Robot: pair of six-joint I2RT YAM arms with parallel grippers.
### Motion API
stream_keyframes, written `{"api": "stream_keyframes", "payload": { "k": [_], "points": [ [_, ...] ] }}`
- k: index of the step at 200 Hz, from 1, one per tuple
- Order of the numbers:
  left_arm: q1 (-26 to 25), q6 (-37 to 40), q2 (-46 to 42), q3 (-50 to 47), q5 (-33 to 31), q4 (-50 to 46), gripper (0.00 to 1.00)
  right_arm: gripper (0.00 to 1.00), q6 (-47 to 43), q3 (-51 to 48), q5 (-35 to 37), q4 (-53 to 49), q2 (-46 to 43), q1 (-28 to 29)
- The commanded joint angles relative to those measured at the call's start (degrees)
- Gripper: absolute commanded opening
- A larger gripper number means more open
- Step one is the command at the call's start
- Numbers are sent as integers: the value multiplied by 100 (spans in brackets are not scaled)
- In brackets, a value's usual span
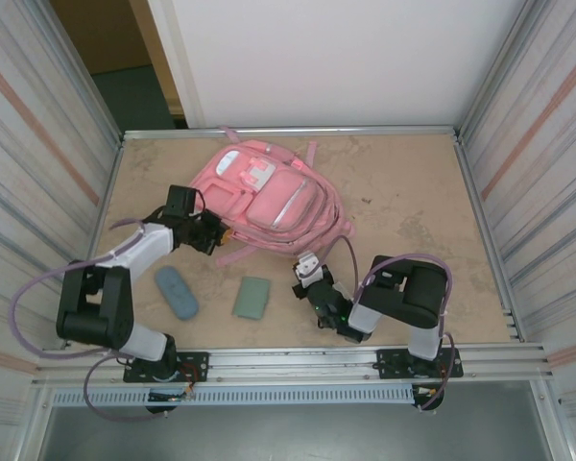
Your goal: Pack the student bag
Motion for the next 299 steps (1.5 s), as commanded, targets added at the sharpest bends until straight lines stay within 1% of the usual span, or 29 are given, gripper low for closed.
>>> {"api": "stream_keyframes", "payload": {
  "k": [1, 23, 33, 43, 59, 74, 86, 103, 122, 133, 145, 161, 180, 192, 212, 223, 238, 261, 276, 292, 299],
  "points": [
    [179, 763, 449, 743, -65, 167, 2, 0, 234, -102, -206, -235, -315, -105],
    [228, 804, 971, 1152, -113, 266, 3, 0, -127, 100, -870, -573, -322, -105],
    [212, 763, 1187, 1335, -188, 408, 7, 0, -98, 244, -1127, -762, -331, -91],
    [179, 856, 1424, 1549, -213, 589, 13, 0, -62, 405, -1460, -867, -295, -113],
    [173, 1158, 1786, 2027, -180, 588, 28, 0, -90, 732, -1819, -884, -117, -154],
    [247, 1359, 1988, 2362, -179, 295, 35, 0, -2, 1067, -1961, -865, 63, -243],
    [366, 1472, 1906, 2352, -128, 77, 39, 0, 184, 1309, -2135, -840, 150, -358],
    [606, 1519, 1450, 1896, -96, -30, 45, 0, 244, 1672, -2470, -867, 293, -456],
    [802, 1473, 695, 1240, -526, -488, 54, 0, 133, 1977, -2647, -871, 516, -468],
    [855, 1518, 260, 892, -664, -706, 54, 0, 226, 2071, -2749, -875, 602, -500],
    [821, 1471, -174, 534, -635, -719, 54, 0, 321, 2157, -2912, -909, 677, -532],
    [515, 1288, -581, 51, -472, -375, 55, 0, 321, 2267, -3114, -914, 799, -527],
    [91, 1016, -782, -160, -450, -99, 55, 0, 421, 2347, -3147, -911, 877, -536],
    [-159, 959, -750, -177, -516, 101, 55, 0, 576, 2378, -3193, -910, 870, -553],
    [-505, 1006, -545, -153, -813, 239, 55, 0, 675, 2416, -3411, -954, 844, -570],
    [-612, 874, -369, -178, -891, 255, 54, 0, 684, 2446, -3454, -986, 827, -570],
    [-681, 608, -139, -272, -816, 540, 54, 0, 828, 2448, -3445, -1061, 778, -581],
    [-819, 257, 103, -361, -765, 1082, 53, 0, 922, 2454, -3626, -1176, 704, -588],
    [-981, 164, 236, -298, -872, 1063, 51, 0, 893, 2477, -3609, -1242, 666, -595],
    [-1115, -90, 225, -293, -1190, 828, 49, 0, 1028, 2483, -3597, -1321, 591, -638],
    [-1144, -242, 189, -376, -1327, 867, 45, 0, 1077, 2484, -3612, -1378, 547, -660]
  ]
}}
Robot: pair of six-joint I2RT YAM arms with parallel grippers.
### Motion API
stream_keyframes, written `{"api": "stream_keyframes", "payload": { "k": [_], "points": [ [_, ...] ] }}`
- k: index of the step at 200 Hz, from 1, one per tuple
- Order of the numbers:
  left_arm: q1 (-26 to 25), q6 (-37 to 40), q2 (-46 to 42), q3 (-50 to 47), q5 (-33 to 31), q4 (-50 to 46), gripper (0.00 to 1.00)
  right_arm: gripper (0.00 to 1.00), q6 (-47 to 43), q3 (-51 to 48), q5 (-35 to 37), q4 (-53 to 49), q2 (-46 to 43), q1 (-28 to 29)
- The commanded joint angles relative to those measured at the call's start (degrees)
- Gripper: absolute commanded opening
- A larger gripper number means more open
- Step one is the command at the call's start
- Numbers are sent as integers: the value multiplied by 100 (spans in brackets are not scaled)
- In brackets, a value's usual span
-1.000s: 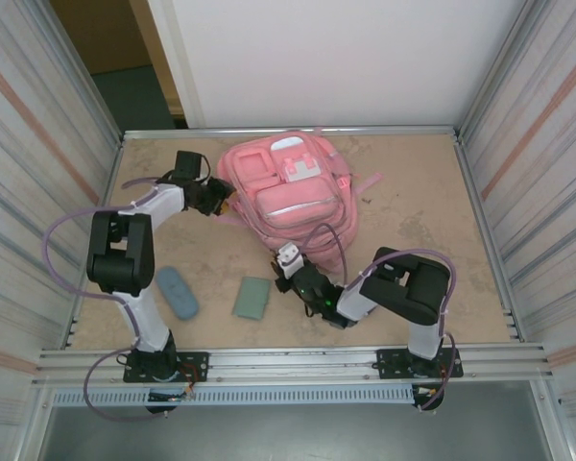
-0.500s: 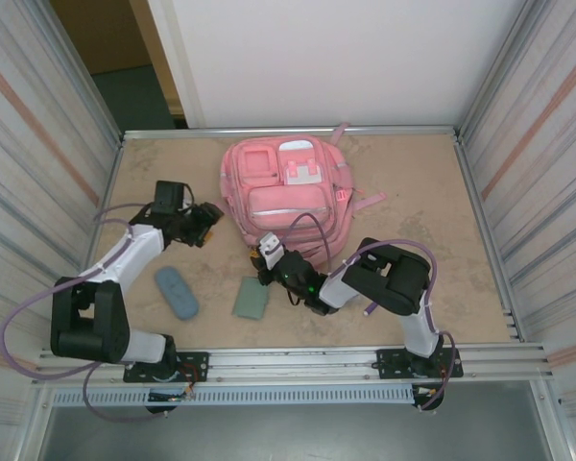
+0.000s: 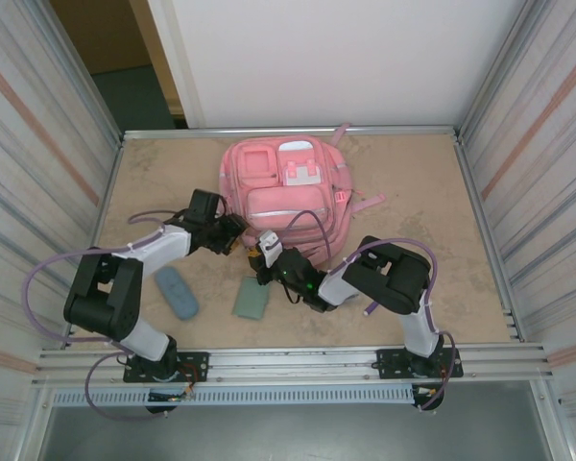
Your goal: Pack the student bag
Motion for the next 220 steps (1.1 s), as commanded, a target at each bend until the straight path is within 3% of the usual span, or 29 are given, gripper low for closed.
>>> {"api": "stream_keyframes", "payload": {
  "k": [1, 35, 69, 142, 166, 182, 195, 220],
  "points": [
    [-159, -540, -46, -89, -517, 48, 44, 0, 279, 176, -295, 37, -292, -23],
    [-103, -589, -24, -75, -753, 208, 14, 0, 124, -60, -310, -162, -512, -29],
    [170, 207, 138, 430, -663, -143, 0, 0, -21, -637, -340, -937, -1221, -201],
    [1055, 1018, 844, 1271, -95, -324, 1, 0, -258, -1565, -267, -2373, -2531, -845],
    [1319, 1509, 1520, 2147, 541, -570, 2, 0, -249, -1387, -458, -2760, -2615, -953],
    [1407, 1687, 1959, 2756, 787, -788, 14, 0, -296, -1083, -658, -2888, -2435, -960],
    [1478, 1615, 1990, 2837, 880, -831, 33, 0, -187, -813, -774, -2884, -2254, -954],
    [1631, 1556, 1309, 2377, 723, -942, 43, 0, -54, -210, -1018, -2810, -1877, -858]
  ]
}}
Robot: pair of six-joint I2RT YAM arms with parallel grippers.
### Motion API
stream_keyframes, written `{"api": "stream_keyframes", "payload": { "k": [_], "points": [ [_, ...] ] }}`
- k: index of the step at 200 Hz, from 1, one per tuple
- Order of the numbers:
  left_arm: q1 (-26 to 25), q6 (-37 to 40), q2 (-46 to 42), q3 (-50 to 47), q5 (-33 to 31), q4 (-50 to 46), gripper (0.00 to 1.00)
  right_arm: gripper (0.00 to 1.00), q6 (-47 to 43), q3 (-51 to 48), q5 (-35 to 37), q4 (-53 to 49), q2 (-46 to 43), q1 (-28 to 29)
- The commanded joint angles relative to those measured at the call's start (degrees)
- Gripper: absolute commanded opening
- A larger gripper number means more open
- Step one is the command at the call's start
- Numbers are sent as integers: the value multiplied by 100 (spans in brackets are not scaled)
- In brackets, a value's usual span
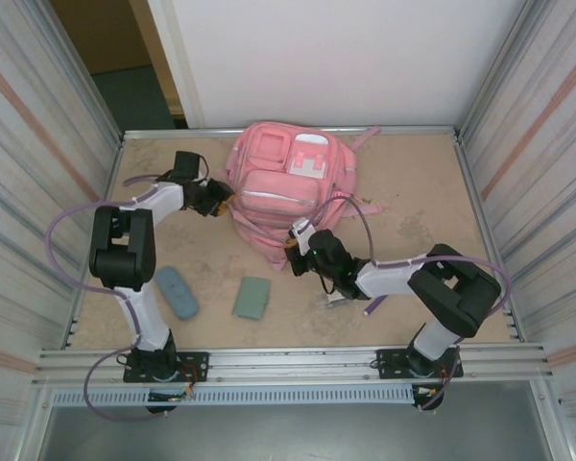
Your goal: Pack the student bag
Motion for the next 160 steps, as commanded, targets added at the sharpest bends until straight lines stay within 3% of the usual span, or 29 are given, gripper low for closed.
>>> {"api": "stream_keyframes", "payload": {
  "k": [1, 17, 34, 61, 110, 128, 145, 160],
  "points": [
    [232, 120, -704, -201, -173, -96, 44, 0, 104, 537, -475, -134, 308, 139],
    [242, 137, -1303, -605, -377, -456, 48, 0, 35, 904, -605, -98, 618, 209],
    [179, 35, -1925, -1157, -193, -590, 50, 0, 124, 1202, -775, -42, 897, 232],
    [-309, -285, -2615, -1991, -353, -531, 53, 0, 97, 1523, -1069, -9, 1175, 243],
    [-928, -597, -2210, -1974, -757, -375, 53, 0, 181, 1779, -1337, -54, 1345, 304],
    [-953, -656, -1903, -1841, -739, -372, 46, 0, 267, 1802, -1339, -48, 1352, 333],
    [-988, -691, -1838, -1824, -837, -364, 32, 0, 406, 1733, -1349, 5, 1300, 312],
    [-993, -596, -1894, -1870, -1199, -417, 14, 0, 363, 1593, -1355, 16, 1227, 285]
  ]
}}
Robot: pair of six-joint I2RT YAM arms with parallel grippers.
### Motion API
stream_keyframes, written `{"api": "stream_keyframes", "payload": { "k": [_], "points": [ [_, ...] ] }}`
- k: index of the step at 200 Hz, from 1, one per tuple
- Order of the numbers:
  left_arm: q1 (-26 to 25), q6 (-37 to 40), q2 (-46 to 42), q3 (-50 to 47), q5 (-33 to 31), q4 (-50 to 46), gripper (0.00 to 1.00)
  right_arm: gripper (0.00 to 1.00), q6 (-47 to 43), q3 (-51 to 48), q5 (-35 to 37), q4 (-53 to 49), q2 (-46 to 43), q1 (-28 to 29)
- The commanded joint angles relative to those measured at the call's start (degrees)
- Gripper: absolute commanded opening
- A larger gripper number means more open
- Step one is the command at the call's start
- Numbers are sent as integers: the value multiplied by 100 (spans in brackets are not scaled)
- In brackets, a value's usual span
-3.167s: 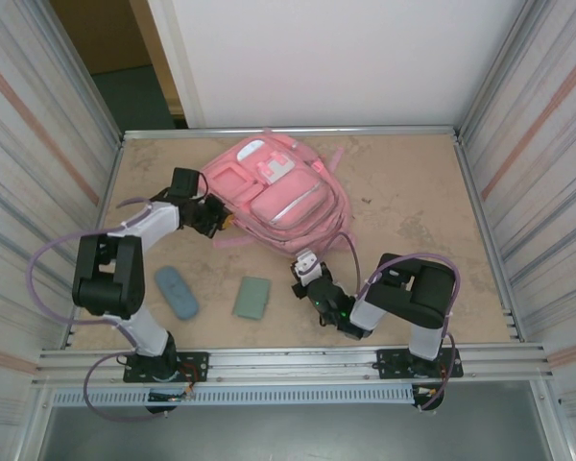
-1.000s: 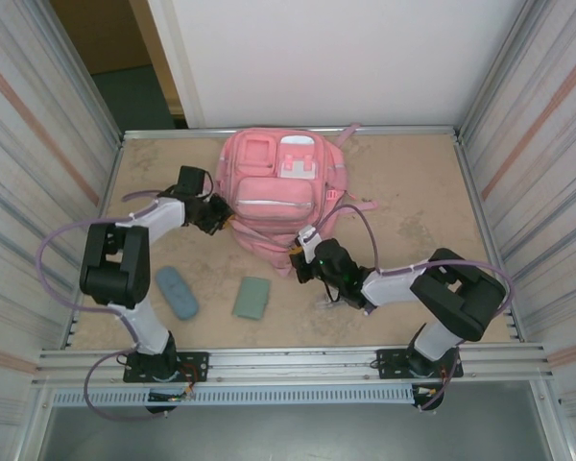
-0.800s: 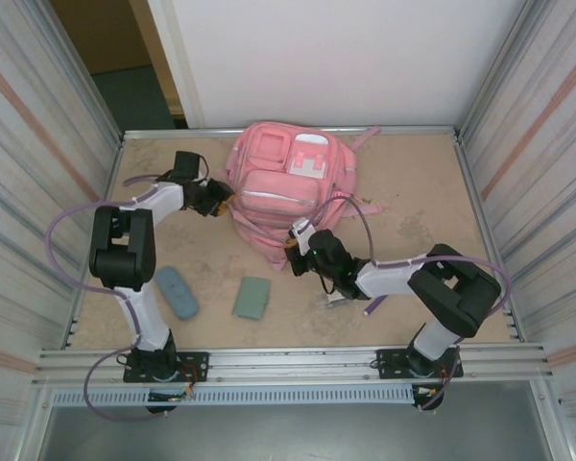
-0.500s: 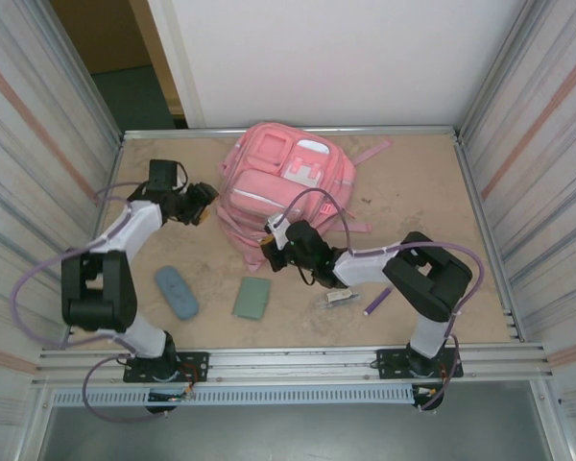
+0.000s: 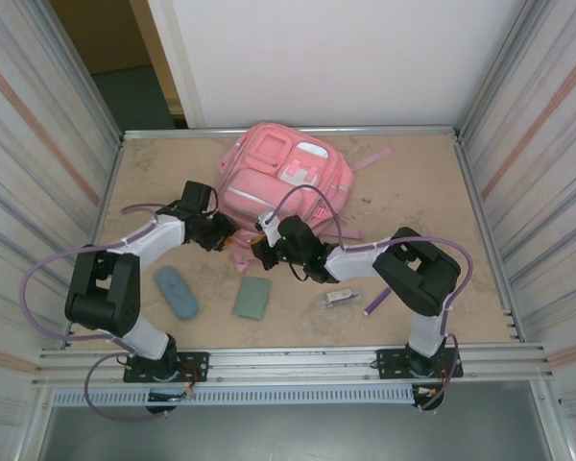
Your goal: Pack the student bag
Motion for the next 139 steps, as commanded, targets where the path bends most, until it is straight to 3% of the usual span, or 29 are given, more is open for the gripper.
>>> {"api": "stream_keyframes", "payload": {
  "k": [1, 14, 57, 84, 139],
  "points": [
    [-51, 57, -53, 117, -570, -76, 12, 0, 139, -23, -225, 218, -66, 60],
    [18, 236, -109, 131, -700, -128, 0, 0, 120, -243, -194, 205, -186, -20],
    [424, 755, -212, 224, -597, -111, 0, 0, -41, -1432, -175, -106, -1035, -610],
    [651, 1043, 147, 541, -141, 34, 0, 0, -122, -2022, 0, -496, -1673, -1042],
    [639, 1413, 1462, 2155, 92, -78, 4, 0, -392, -1999, 97, -934, -2248, -1189]
  ]
}}
